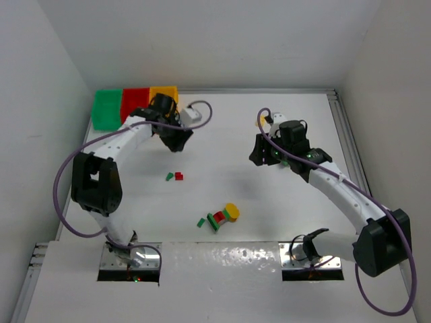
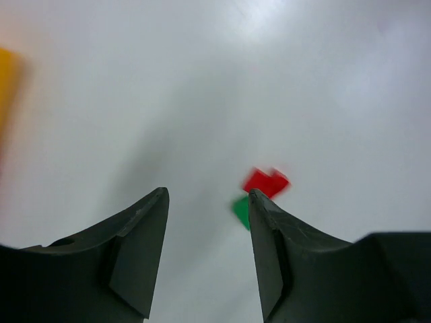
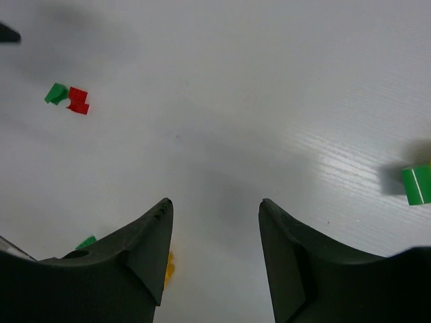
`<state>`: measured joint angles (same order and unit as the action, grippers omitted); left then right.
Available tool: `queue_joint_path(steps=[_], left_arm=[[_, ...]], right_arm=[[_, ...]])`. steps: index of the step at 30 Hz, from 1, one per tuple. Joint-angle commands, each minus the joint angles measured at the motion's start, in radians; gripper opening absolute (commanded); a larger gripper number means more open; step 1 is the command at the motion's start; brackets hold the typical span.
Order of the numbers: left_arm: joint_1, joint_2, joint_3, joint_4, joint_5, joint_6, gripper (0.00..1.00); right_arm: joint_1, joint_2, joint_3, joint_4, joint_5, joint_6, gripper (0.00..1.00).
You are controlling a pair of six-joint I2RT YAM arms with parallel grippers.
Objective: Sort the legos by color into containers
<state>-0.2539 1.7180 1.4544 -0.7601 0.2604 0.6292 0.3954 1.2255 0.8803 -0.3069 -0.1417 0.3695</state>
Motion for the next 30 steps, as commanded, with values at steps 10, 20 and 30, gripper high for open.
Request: queue_joint_path(steps=[10, 20, 30], left_arm=[[-0.134, 0.034, -0.190, -0.039, 0.054, 0.234, 0.49], [-0.162, 0.023, -0.333, 0.111, -0.039, 0.184, 0.48], [-0.188, 0.040, -0.365, 0.163, -0.024, 0.168, 0.45]], right_arm=[[0.006, -0.018, -0.050, 0.063, -0.035, 0.022, 0.54], [0.007, -0.009, -0.044, 0.077, -0.022, 0.026, 0.54], [0.005, -0.006, -0.027, 0.052, -0.015, 0.020, 0.54]])
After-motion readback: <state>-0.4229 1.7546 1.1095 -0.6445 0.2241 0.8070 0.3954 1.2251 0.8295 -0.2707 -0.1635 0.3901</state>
